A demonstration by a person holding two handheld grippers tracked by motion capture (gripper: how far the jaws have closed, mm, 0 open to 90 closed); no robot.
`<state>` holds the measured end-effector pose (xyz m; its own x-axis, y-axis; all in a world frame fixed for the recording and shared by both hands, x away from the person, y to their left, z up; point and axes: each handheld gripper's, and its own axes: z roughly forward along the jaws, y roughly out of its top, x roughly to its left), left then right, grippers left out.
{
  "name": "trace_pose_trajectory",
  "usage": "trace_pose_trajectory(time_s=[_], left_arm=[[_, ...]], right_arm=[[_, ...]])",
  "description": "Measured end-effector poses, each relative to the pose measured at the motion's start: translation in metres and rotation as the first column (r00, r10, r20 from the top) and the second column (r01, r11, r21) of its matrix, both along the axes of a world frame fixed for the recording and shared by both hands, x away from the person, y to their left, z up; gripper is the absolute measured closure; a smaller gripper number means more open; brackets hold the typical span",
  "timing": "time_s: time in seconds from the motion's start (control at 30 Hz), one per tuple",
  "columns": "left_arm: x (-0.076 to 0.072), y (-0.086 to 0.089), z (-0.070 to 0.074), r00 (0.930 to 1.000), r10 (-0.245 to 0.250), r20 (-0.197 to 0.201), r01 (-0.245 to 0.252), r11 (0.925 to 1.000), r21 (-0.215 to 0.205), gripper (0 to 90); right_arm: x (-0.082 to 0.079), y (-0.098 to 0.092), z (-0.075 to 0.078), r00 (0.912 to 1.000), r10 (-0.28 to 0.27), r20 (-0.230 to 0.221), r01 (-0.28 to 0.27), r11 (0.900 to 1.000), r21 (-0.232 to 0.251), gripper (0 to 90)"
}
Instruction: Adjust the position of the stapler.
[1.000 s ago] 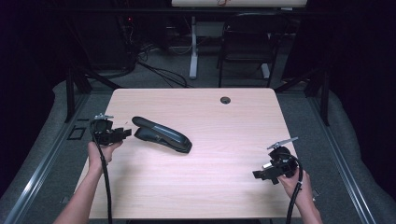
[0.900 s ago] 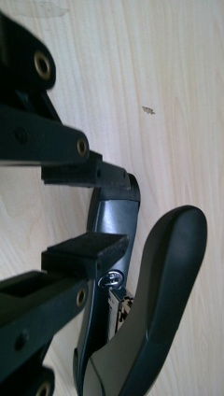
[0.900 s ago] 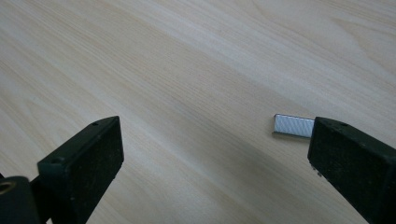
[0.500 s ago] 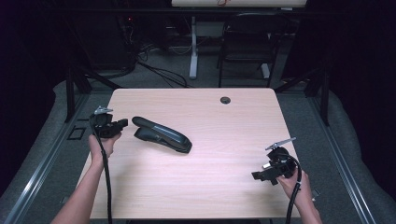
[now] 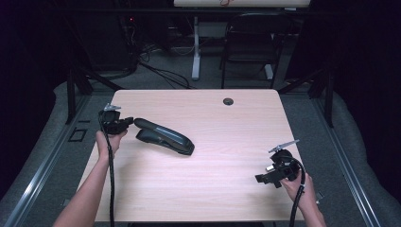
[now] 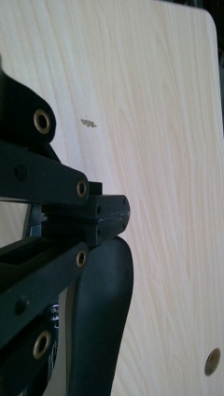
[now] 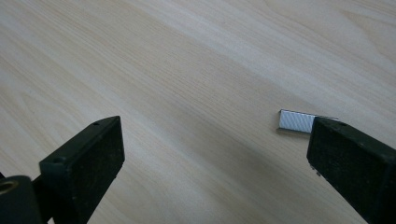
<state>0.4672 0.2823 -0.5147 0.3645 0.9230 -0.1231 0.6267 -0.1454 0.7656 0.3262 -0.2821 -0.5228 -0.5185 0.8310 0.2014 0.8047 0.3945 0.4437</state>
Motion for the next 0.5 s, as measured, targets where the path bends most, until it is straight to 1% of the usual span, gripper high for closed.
trace_pose_trajectory(time_s=[0.07, 0.1, 0.13, 0.17, 0.2, 0.23, 0.3, 0.33, 0.5], left_arm=[[0.0004, 0.0007, -0.0002, 1.0, -0.004, 0.0, 0.004, 1.0, -0.005, 90.0], [0.0008, 0.0025, -0.0007, 0.9998, -0.018, 0.0, 0.018, 0.9997, -0.015, 90.0], [0.0009, 0.0029, -0.001, 0.9998, -0.02, 0.0, 0.02, 0.9996, -0.02, 90.0], [0.0008, 0.0035, -0.0002, 0.9996, -0.027, -0.01, 0.027, 0.9995, -0.019, 90.0], [0.0008, 0.0035, -0.0002, 0.9996, -0.027, -0.01, 0.027, 0.9995, -0.019, 90.0], [0.001, 0.0032, -0.0007, 0.9996, -0.027, -0.001, 0.027, 0.9995, -0.019, 90.0], [0.001, 0.0033, -0.0007, 0.9996, -0.027, -0.002, 0.027, 0.9994, -0.021, 90.0], [0.0011, 0.0045, -0.0009, 0.9994, -0.034, -0.005, 0.034, 0.999, -0.028, 90.0], [0.0012, 0.0052, -0.0007, 0.999, -0.044, -0.007, 0.043, 0.9987, -0.028, 90.0]], right_arm=[[0.0, 0.0002, 0.0, 1.0, 0.001, 0.0, -0.001, 1.0, -0.001, 3.8], [-0.0003, 0.0006, 0.0001, 1.0, 0.001, -0.003, -0.001, 1.0, -0.003, 3.8], [0.0, 0.0002, 0.0001, 1.0, 0.005, -0.004, -0.005, 1.0, -0.004, 3.8], [0.0, 0.0002, 0.0, 1.0, 0.004, -0.004, -0.004, 1.0, -0.002, 3.8], [0.0, 0.0002, 0.0, 1.0, 0.004, -0.004, -0.004, 1.0, -0.002, 3.8], [0.0002, 0.0003, -0.0005, 1.0, 0.003, 0.0, -0.003, 1.0, -0.004, 3.9], [0.0001, 0.001, -0.0006, 1.0, 0.004, -0.001, -0.004, 1.0, -0.003, 3.9], [0.0, 0.0013, -0.0004, 1.0, 0.005, -0.001, -0.005, 1.0, -0.004, 3.9], [0.0002, 0.0017, -0.0003, 0.9999, 0.009, -0.005, -0.009, 1.0, -0.004, 3.9]])
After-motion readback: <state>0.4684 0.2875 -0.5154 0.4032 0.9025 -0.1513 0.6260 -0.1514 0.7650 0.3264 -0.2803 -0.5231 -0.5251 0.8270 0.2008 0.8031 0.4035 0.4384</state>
